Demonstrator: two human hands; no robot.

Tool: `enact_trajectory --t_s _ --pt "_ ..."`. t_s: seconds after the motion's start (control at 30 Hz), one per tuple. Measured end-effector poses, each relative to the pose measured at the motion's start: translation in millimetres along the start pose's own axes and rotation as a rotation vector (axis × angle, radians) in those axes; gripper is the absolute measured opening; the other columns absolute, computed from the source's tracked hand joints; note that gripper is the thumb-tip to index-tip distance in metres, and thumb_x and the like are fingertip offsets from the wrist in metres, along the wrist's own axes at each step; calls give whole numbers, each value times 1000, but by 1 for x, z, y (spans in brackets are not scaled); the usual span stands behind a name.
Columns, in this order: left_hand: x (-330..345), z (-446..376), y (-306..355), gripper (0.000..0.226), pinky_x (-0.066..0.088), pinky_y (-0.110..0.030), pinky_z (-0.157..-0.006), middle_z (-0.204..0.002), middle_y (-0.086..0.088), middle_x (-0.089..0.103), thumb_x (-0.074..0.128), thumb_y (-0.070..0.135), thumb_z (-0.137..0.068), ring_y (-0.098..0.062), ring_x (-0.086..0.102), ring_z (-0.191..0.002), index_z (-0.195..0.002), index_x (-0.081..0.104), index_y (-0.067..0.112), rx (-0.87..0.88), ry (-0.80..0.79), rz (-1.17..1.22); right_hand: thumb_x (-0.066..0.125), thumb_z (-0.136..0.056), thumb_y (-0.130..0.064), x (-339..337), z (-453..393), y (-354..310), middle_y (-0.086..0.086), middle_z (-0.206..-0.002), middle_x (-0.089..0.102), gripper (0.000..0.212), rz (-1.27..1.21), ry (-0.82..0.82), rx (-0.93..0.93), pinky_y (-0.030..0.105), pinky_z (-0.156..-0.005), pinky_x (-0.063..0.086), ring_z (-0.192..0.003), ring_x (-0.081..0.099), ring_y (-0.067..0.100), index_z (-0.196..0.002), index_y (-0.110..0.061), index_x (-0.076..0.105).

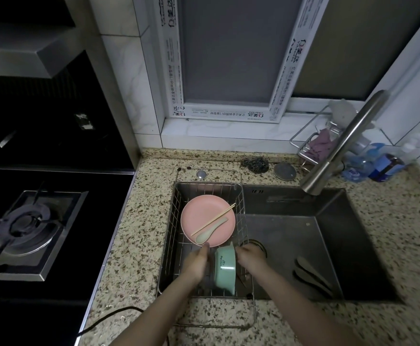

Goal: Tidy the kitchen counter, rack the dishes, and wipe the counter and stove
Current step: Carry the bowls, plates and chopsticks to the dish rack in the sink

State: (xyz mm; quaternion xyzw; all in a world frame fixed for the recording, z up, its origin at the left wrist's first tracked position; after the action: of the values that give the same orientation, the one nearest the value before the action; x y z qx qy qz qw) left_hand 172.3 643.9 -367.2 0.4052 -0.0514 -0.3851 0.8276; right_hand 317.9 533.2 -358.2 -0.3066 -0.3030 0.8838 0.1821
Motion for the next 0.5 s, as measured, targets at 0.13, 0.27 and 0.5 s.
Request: enact_trajectory --t_s 0.13,0.27,0.5 --pt "-2 8 42 39 46 -38 -90 -112 -15 63 42 41 -97 -32 58 -103 -112 61 11 168 25 25 49 -94 -24 -20 3 -26 1 -87 57 23 33 56 -83 27 -67 41 -82 57 18 -107 -10 61" --pt "5 14 80 40 46 -42 -95 -110 -14 62 39 41 -98 -31 57 -102 -112 59 9 251 5 24 47 -96 -18 -44 10 -48 4 -94 61 26 -110 67 -123 33 -80 47 -90 57 20 -116 -5 58" --pt "46 41 125 35 48 -40 -90 -97 -7 62 38 42 -98 -26 59 -90 -98 59 14 365 -152 63 43 -99 -12 -110 54 -41 13 -102 60 22 -394 177 -156 23 -64 43 -86 59 22 -116 -3 52"
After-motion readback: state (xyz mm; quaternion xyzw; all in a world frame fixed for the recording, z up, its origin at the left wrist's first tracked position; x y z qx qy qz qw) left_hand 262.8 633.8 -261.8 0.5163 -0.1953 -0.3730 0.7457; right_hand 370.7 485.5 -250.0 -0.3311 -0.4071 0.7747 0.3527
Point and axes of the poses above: each hand's wrist, its own z-axis away from the middle knuckle, its own x-axis out of the palm, y = z × x, the point moved 8 cm from there along -z, towards the middle knuckle
